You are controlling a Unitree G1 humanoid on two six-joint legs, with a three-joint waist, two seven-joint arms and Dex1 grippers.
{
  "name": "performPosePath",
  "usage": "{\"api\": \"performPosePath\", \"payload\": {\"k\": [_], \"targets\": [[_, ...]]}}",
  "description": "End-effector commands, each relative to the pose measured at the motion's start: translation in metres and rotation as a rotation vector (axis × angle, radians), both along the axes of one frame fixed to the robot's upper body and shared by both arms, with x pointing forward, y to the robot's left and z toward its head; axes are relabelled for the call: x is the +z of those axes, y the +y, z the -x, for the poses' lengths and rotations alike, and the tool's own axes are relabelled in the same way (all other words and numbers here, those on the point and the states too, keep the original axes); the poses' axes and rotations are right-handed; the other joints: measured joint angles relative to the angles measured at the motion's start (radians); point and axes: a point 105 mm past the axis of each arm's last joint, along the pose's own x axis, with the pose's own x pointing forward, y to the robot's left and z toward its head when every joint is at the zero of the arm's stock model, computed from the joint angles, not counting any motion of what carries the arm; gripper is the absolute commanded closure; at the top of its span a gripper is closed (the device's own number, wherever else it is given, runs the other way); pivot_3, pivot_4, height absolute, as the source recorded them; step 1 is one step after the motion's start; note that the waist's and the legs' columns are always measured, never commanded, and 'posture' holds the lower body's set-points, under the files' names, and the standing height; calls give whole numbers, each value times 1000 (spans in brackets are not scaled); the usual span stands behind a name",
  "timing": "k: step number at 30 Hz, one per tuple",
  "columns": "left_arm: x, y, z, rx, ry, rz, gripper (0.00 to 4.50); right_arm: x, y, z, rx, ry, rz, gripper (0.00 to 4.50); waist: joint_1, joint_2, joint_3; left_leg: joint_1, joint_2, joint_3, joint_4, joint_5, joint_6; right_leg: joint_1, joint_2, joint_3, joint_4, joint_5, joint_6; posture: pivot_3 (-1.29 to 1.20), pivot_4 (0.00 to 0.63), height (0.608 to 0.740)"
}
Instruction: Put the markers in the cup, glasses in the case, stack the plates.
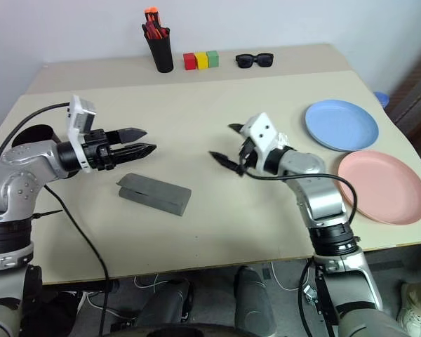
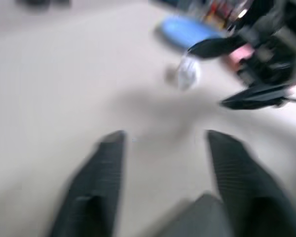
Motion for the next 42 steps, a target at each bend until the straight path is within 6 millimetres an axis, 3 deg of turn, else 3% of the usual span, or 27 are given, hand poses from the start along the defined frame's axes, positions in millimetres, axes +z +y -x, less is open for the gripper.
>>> {"api": "performPosePath", "payload": {"k": [1, 3, 12, 19, 25, 28, 35, 42], "targets": [[12, 4, 5, -50, -72, 17, 24, 10, -37, -10, -167, -10, 19, 0, 1, 0, 0, 0, 0, 0, 0, 0, 0, 0, 0, 0, 0, 0, 0, 0, 150, 740], [11, 5, 4, -66, -91, 21, 24, 5, -67, -9, -281, 16, 73, 0, 5, 0, 0, 0, 0, 0, 0, 0, 1, 0, 0, 0, 0, 0, 0, 0, 150, 740], [2, 1, 5, -172, -44, 84, 24, 11, -153, 25, -637, 134, 189, 0, 2, 0, 0, 0, 0, 2, 0, -1, 1, 1, 0, 1, 0, 0, 0, 0, 150, 740], [1, -1, 3, -217, -101, 69, 24, -27, -174, 63, -716, 360, 298, 0, 4, 0, 0, 1, 0, 2, 1, -1, 2, 3, 0, 0, 0, 0, 0, 0, 150, 740], [1, 3, 7, -254, -142, 61, 24, -50, -202, 75, -858, 450, 340, 0, 4, 0, 0, 2, 0, 3, 1, -1, 2, 3, 0, 1, -1, 0, 0, 0, 150, 740], [0, 3, 9, -258, -155, 54, 0, -59, -205, 78, -863, 493, 332, 885, 4, 0, 0, 2, 0, 3, 1, -1, 2, 4, 0, 1, -1, 0, 0, 0, 150, 740], [0, 5, 12, -233, -169, 55, 0, -64, -215, 70, -918, 489, 303, 4448, 3, -2, -1, 3, 1, 3, 1, -1, 2, 5, 0, 1, -1, 0, 0, 0, 150, 740], [4, 9, 10, -187, -178, 72, 0, -29, -246, 49, -1144, 335, 206, 4448, 4, -2, -1, 6, 1, 3, 2, -1, 2, 9, 0, 1, -2, 0, 1, 0, 150, 740]]}}
